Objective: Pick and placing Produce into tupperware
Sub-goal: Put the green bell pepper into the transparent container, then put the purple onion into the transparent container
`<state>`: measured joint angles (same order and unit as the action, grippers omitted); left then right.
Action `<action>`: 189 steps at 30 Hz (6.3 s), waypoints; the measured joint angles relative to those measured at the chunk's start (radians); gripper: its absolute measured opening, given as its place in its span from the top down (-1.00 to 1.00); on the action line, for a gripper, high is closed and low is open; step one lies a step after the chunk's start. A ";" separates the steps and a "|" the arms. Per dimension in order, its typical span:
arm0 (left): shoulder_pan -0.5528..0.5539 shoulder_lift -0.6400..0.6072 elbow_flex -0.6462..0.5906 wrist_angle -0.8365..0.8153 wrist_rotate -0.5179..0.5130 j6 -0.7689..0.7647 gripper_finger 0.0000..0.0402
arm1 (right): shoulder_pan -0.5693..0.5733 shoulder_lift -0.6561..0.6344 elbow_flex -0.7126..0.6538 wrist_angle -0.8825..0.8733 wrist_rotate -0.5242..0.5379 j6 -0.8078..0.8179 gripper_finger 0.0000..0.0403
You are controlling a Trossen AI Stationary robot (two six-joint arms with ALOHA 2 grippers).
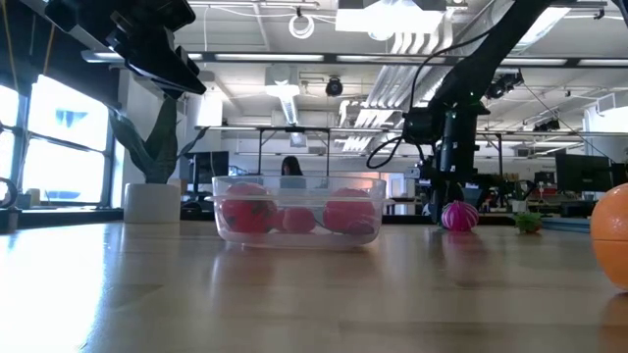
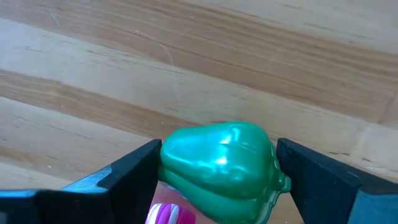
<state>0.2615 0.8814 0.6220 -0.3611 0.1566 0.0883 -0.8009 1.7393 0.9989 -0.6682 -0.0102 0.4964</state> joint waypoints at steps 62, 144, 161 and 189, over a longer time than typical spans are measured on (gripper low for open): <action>0.000 0.000 0.000 0.000 0.000 0.000 0.87 | 0.176 -0.236 0.001 0.029 -0.155 -0.044 -0.33; 0.000 0.000 0.000 0.000 0.000 0.000 0.87 | 0.847 0.166 0.327 0.210 0.019 -0.269 -0.51; 0.000 0.000 0.000 0.000 0.000 0.000 0.87 | 0.597 -0.250 0.328 -0.493 0.411 0.420 -0.50; 0.000 0.000 0.000 0.000 0.000 0.000 0.87 | 0.296 -0.015 0.328 -0.483 0.216 0.325 -0.50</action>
<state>0.2615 0.8816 0.6222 -0.3611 0.1562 0.0885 -0.5045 1.7241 1.3266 -1.1514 0.2058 0.8214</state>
